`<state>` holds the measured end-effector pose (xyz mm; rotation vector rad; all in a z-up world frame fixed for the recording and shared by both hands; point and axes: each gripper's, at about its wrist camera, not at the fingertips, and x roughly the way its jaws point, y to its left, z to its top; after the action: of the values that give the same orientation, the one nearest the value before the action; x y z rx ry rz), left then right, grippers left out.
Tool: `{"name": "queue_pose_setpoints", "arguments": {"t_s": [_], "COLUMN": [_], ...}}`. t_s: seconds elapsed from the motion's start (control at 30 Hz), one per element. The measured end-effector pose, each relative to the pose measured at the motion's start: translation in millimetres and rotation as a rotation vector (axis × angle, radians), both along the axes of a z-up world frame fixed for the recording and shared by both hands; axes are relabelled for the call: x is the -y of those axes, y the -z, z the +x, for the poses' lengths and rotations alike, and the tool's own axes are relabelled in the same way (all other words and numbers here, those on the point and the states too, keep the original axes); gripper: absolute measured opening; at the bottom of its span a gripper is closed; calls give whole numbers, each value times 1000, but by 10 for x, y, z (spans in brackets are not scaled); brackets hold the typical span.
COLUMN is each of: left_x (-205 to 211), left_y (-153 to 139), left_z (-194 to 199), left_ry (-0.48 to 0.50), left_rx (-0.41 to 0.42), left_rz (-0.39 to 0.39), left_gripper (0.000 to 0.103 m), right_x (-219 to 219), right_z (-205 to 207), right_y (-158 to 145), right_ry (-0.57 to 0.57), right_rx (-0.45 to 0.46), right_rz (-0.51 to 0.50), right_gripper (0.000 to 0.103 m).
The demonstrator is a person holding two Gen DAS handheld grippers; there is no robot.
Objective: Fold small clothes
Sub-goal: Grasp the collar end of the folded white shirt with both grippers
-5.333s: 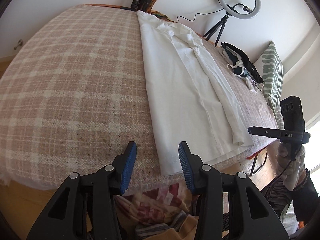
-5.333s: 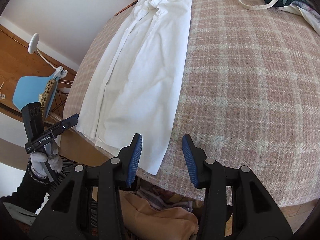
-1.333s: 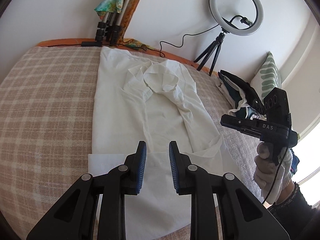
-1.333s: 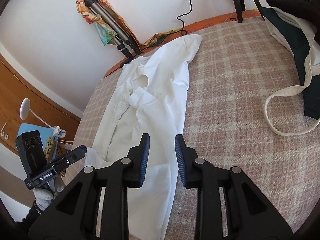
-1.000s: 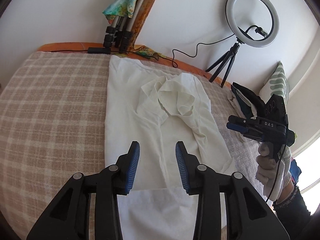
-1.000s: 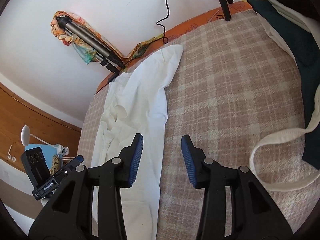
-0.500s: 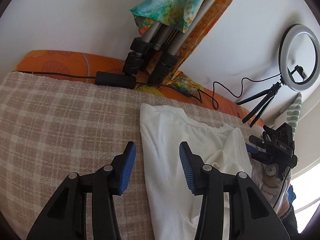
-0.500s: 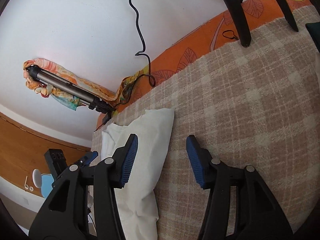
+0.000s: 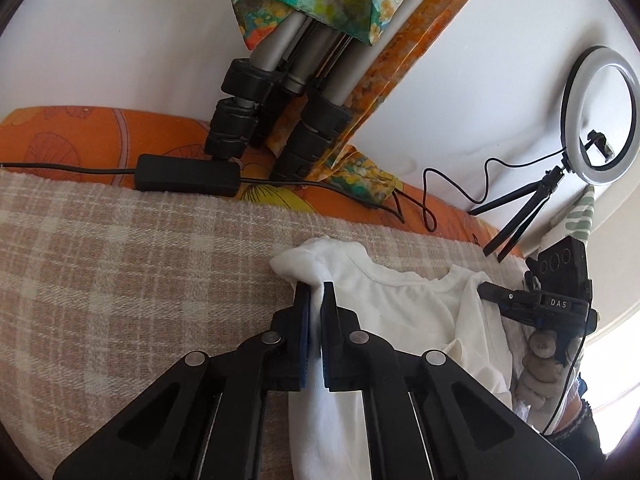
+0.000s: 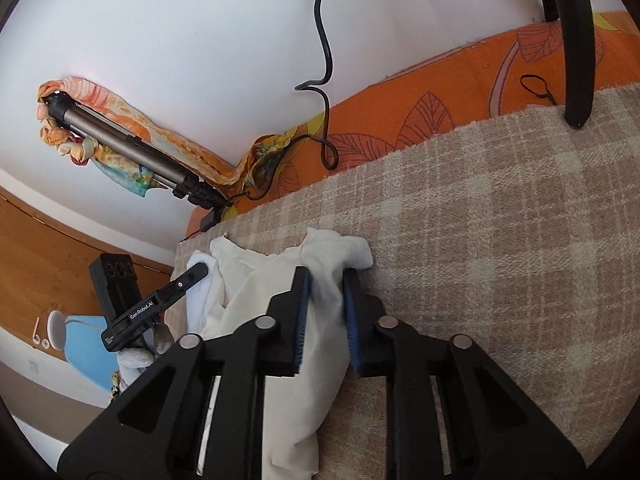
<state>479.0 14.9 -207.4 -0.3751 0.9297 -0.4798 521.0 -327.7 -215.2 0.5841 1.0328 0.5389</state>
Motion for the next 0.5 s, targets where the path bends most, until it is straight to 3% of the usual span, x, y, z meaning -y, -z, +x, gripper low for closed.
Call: {"name": "queue_pose_setpoints", "arguments": {"t_s": [0.13, 0.27, 0.43, 0.5], "left_x": [-115, -127, -109, -107], "left_y": [-131, -10, -4, 5], "left_z": [-84, -19, 38, 73], "left_ry": [-58, -75, -57, -74], "left_rx": [72, 36, 33, 13], "left_rz": [-8, 34, 33, 48], "left_gripper": [3, 3, 4, 16], "right_x": [-207, -289, -248, -238], "right_z": [6, 109, 109, 115], "right_y": [-304, -208, -90, -91], "right_ry": [-78, -72, -58, -56], "right_rx": [132, 99, 92, 88], "right_rz": [-166, -271, -251, -250], "right_gripper": [8, 8, 7, 7]}}
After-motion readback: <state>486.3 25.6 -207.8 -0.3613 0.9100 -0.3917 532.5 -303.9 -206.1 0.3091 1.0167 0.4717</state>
